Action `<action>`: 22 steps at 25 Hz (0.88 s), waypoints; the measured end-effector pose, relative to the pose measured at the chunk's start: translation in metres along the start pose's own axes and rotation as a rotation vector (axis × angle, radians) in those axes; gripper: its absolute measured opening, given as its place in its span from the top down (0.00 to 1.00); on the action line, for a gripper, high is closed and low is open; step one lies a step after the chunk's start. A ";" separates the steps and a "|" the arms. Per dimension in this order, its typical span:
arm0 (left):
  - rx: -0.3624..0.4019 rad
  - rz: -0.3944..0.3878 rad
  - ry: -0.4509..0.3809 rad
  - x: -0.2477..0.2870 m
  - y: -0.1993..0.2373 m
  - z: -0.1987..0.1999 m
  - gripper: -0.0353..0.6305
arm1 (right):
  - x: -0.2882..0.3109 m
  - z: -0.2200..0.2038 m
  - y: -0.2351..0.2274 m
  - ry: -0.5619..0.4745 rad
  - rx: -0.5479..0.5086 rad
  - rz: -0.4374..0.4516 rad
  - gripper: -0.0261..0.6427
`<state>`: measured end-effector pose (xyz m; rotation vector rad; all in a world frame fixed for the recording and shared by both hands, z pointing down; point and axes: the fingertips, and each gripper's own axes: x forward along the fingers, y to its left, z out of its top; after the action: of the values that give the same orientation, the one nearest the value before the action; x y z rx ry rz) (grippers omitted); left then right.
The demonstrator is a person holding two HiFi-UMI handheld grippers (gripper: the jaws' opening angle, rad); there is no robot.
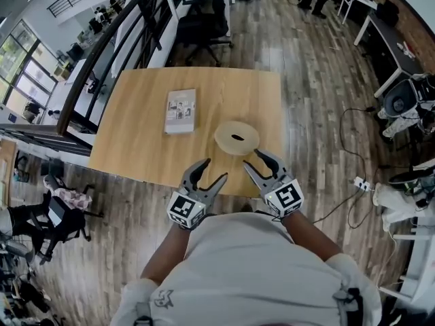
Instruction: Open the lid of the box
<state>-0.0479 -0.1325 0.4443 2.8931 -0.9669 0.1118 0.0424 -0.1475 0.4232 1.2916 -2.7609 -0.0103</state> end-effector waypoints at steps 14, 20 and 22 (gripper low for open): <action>-0.044 -0.184 0.103 0.054 0.043 -0.039 0.50 | 0.048 -0.038 -0.051 0.137 -0.022 -0.017 0.69; 0.012 -0.273 0.139 0.066 0.076 -0.048 0.49 | 0.071 -0.060 -0.058 0.248 -0.030 -0.038 0.69; 0.017 -0.296 0.154 0.071 0.088 -0.056 0.49 | 0.079 -0.068 -0.064 0.276 -0.038 -0.059 0.69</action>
<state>-0.0470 -0.2386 0.5119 2.9501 -0.5087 0.3163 0.0470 -0.2467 0.4943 1.2586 -2.4792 0.1031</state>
